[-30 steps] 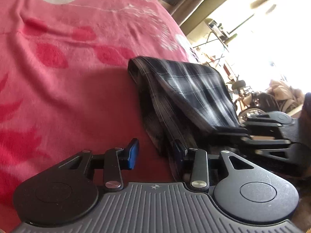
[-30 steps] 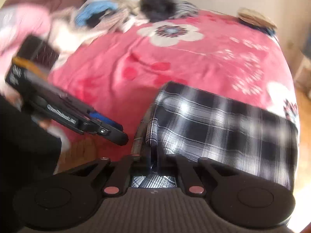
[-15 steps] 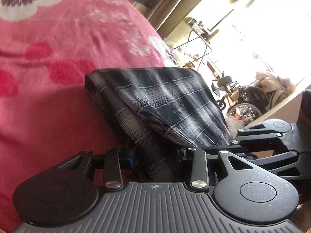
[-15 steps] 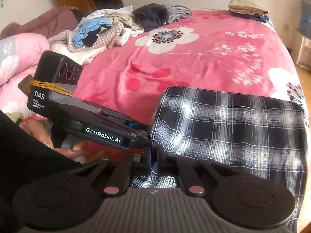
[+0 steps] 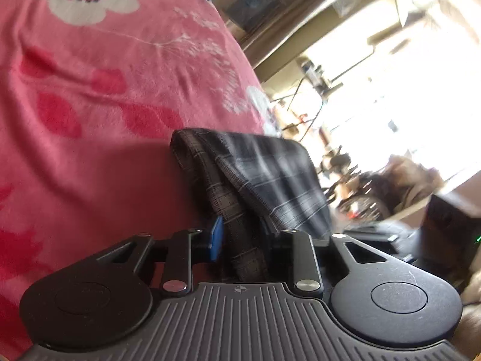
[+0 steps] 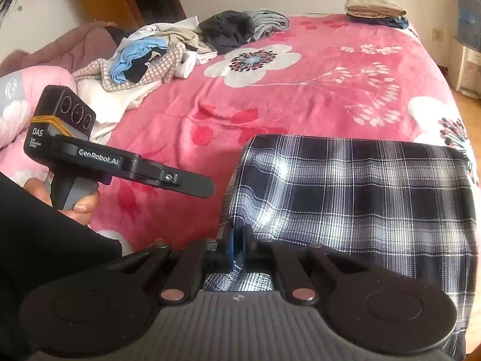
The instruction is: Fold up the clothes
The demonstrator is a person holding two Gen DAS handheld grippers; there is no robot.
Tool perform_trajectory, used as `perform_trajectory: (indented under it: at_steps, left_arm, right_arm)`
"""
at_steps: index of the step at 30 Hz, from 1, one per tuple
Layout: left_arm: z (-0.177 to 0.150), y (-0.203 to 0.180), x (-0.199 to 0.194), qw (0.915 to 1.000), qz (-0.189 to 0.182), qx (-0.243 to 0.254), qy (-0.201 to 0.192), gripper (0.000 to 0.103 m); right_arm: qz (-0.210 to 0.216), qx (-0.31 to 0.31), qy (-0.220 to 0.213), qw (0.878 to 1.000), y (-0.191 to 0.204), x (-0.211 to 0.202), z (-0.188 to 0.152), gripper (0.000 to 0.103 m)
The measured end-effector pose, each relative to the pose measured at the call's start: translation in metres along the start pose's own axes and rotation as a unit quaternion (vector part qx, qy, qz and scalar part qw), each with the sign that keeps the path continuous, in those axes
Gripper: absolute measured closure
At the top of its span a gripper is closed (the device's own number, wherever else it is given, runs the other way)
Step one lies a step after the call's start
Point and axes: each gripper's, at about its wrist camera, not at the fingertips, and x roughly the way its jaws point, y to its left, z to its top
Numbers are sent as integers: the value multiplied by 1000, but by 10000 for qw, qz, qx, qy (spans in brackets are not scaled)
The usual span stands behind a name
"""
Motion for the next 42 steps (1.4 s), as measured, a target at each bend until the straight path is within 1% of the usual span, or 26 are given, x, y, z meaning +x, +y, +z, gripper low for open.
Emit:
perform_trajectory:
  at_steps: [1,3,4,5,7,10,12,14,17,20,22,24,27,30,31,33,35,38,40,42]
  left_arm:
    - [-1,-3,5,9998,99,170,64,86]
    - [-3,-9,14,9979,275,540,223,88]
    - [-5,-12,18,9962,356,735,287,92]
    - [-6,-14,21,9950,386,870,319,93]
    - [-5,-17,27,9935,337,1038,324,97]
    - [1,-21,36,9928,150,1157,279,98]
    - [3,-18,43,9939,-53,1061,287,98]
    - [3,-10,50,9956,-238,828,360,98]
    - [4,6,52,9974,-530,188,445,97]
    - [4,19,45,9959,-641,-331,537,94]
    - [2,27,35,9948,-639,-557,565,83]
    - [-1,33,25,9941,-611,-688,582,82]
    - [-6,37,13,9939,-567,-679,660,82]
    - [-10,32,9,9936,-570,-484,851,82]
    - [-11,27,9,9936,-547,-277,953,82]
    - [-15,12,16,9927,-353,306,1115,82]
    - [-21,-2,22,9882,-127,908,1224,82]
    - [-26,-19,35,9813,70,1435,1281,82]
    - [-25,-23,37,9808,4,1498,1248,84]
    - [-24,-27,36,9824,-146,1447,1173,84]
  right_arm:
    - [-2,2,-4,10000,0,0,0,98]
    - [-3,-22,-31,10000,1,-1,0,98]
    - [-11,-36,-51,10000,1,-2,0,98]
    - [-8,-33,-65,10000,1,-2,0,98]
    - [11,-20,-65,10000,1,-2,0,98]
    - [93,-36,-54,9999,2,-1,0,98]
    - [123,-85,-24,9999,3,1,-1,98]
    - [158,-126,20,9998,5,3,0,98]
    - [220,-186,98,9995,7,7,1,97]
    - [270,-207,207,9992,8,11,1,95]
    - [303,-178,288,9990,8,15,0,95]
    - [340,-142,355,9987,7,18,-1,95]
    - [328,-163,352,9987,9,17,-2,95]
    - [295,-159,331,9989,11,15,-3,95]
    - [280,-163,329,9989,11,15,-3,95]
    - [253,-161,316,9991,11,13,-4,95]
    - [237,-175,297,9991,11,12,-5,95]
    - [216,-215,265,9992,12,10,-5,95]
    - [197,-218,242,9993,13,9,-5,95]
    - [167,-211,221,9994,13,8,-6,95]
